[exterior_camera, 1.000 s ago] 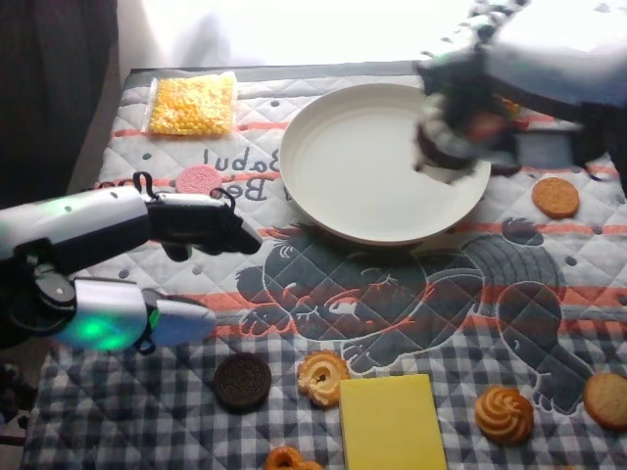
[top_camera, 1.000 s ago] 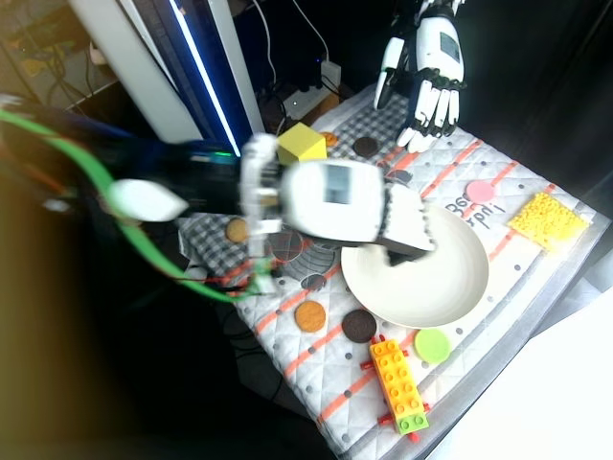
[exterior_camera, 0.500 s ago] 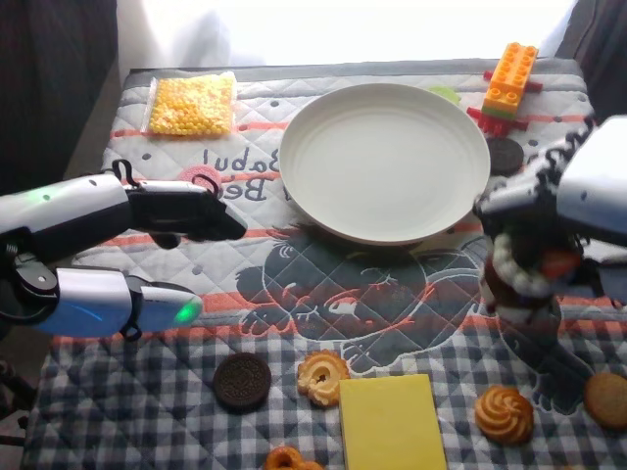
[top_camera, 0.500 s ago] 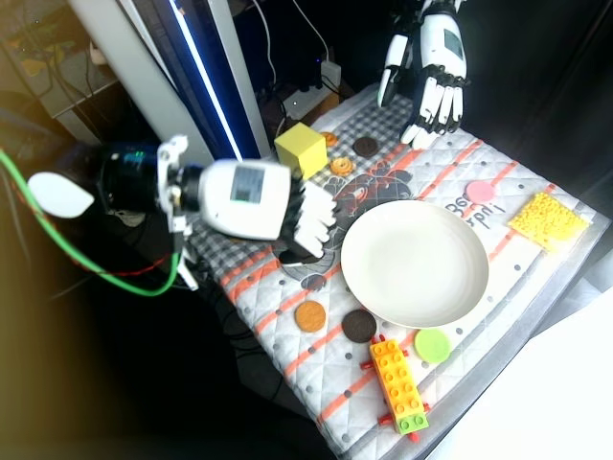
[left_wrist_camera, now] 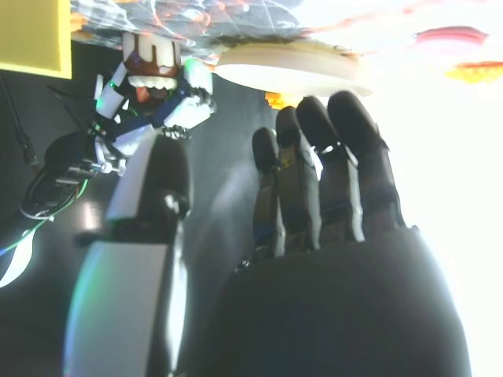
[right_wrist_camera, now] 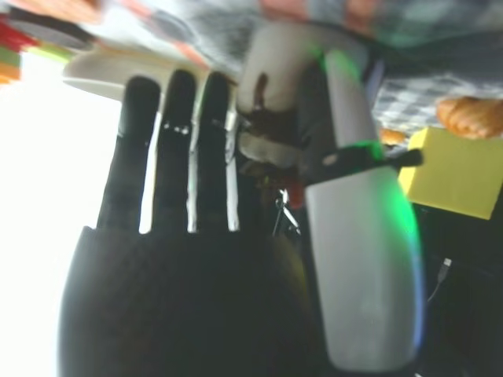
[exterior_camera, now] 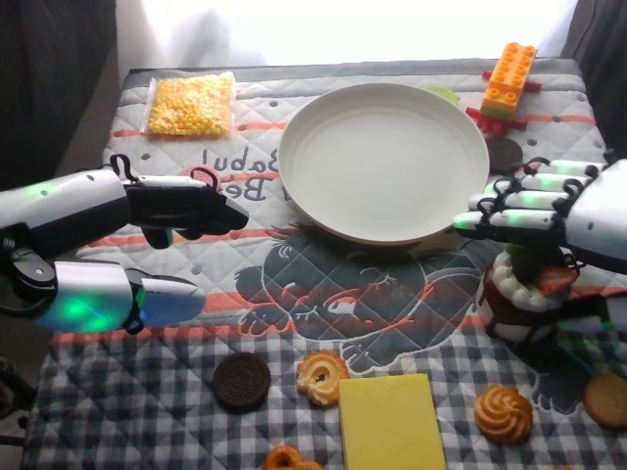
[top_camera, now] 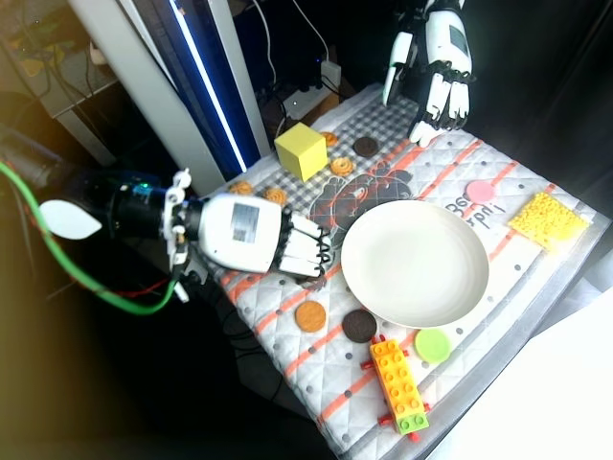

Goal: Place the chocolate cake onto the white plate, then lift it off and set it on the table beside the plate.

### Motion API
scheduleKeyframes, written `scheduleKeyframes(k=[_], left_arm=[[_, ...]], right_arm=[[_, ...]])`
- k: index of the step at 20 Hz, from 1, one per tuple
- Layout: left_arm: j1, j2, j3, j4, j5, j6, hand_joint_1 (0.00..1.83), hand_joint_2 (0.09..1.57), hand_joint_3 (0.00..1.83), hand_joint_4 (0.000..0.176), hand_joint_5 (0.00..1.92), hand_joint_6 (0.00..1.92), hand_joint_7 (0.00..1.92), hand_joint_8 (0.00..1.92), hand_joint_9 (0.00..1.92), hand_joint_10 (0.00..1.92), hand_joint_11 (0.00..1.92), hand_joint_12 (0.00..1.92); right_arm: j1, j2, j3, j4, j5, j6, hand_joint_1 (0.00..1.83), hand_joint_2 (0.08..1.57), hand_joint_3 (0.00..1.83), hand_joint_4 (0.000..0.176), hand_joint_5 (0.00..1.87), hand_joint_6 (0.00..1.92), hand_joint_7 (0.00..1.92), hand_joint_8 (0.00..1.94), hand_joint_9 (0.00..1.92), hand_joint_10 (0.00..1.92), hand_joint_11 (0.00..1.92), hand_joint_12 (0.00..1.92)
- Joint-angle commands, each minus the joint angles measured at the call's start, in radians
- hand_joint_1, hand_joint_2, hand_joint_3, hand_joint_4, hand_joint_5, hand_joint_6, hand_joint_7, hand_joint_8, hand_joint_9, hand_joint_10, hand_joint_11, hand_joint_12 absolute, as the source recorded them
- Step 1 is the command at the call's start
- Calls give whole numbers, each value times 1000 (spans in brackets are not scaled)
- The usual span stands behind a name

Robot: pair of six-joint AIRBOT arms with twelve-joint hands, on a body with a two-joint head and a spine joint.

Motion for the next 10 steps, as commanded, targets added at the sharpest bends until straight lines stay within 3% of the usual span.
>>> scheduleKeyframes(k=[1, 2, 3, 4, 5, 6, 7, 8, 9, 10], left_arm=[[-8, 11, 2, -22, -111, -7, 771, 1255, 1, 9, 260, 450, 413, 20, 60, 845, 0, 1341], [-8, 13, 1, -22, -113, -7, 737, 1261, 1, 18, 235, 450, 389, 9, 52, 688, 0, 1116], [-8, 14, 1, -22, -117, -7, 733, 1258, 0, 22, 221, 447, 378, 4, 58, 601, 0, 952], [-8, 15, 0, -23, -120, -7, 702, 1268, 4, 30, 187, 428, 331, 19, 51, 444, 0, 638], [-8, 17, -1, -24, -126, -7, 722, 1268, 2, 13, 179, 414, 328, 21, 68, 364, 0, 448], [-7, 21, -3, -24, -130, -7, 722, 1267, 1, 21, 173, 391, 323, 13, 107, 287, 0, 478], [-5, 25, -6, -25, -135, -7, 730, 1266, 0, 31, 177, 377, 321, 9, 131, 245, 0, 532], [-3, 27, -7, -28, -140, -7, 683, 1260, 1, 43, 175, 386, 329, 8, 140, 409, 0, 1051], [1, 29, -8, -31, -149, -7, 706, 1245, 0, 33, 187, 414, 358, 16, 99, 664, 0, 1355], [9, 32, -10, -41, -167, -7, 721, 1231, 0, 49, 162, 454, 364, 18, 24, 859, 0, 1467]], right_arm=[[5, 20, -9, 13, 104, -2, 892, 1084, 1, 101, 3, 2, 0, 0, 0, 8, 0, 608], [5, 41, -25, 14, 128, -2, 773, 1053, 0, 131, 0, 0, 0, 0, 0, 1, 0, 642], [5, 61, -46, 16, 169, -2, 720, 1033, 0, 130, 0, 0, 0, 0, 0, 0, 0, 648], [5, 85, -61, 16, 194, -2, 760, 1008, 0, 113, 0, 0, 0, 0, 0, 0, 0, 129], [5, 122, -82, 17, 233, -2, 769, 995, 0, 103, 0, 0, 0, 0, 0, 0, 0, 25], [5, 156, -100, 19, 263, -2, 698, 995, 0, 94, 0, 0, 0, 0, 0, 0, 0, 4], [4, 191, -124, 19, 299, -2, 703, 994, 0, 95, 0, 0, 0, 0, 0, 0, 15, 8], [1, 218, -140, 20, 330, -2, 699, 917, 60, 82, 0, 0, 0, 0, 0, 0, 2, 581], [-5, 237, -151, 24, 351, -3, 655, 934, 28, 80, 0, 0, 0, 0, 0, 0, 0, 783], [-21, 256, -161, 41, 391, -3, 559, 976, 8, 93, 0, 0, 0, 0, 0, 0, 0, 351]])
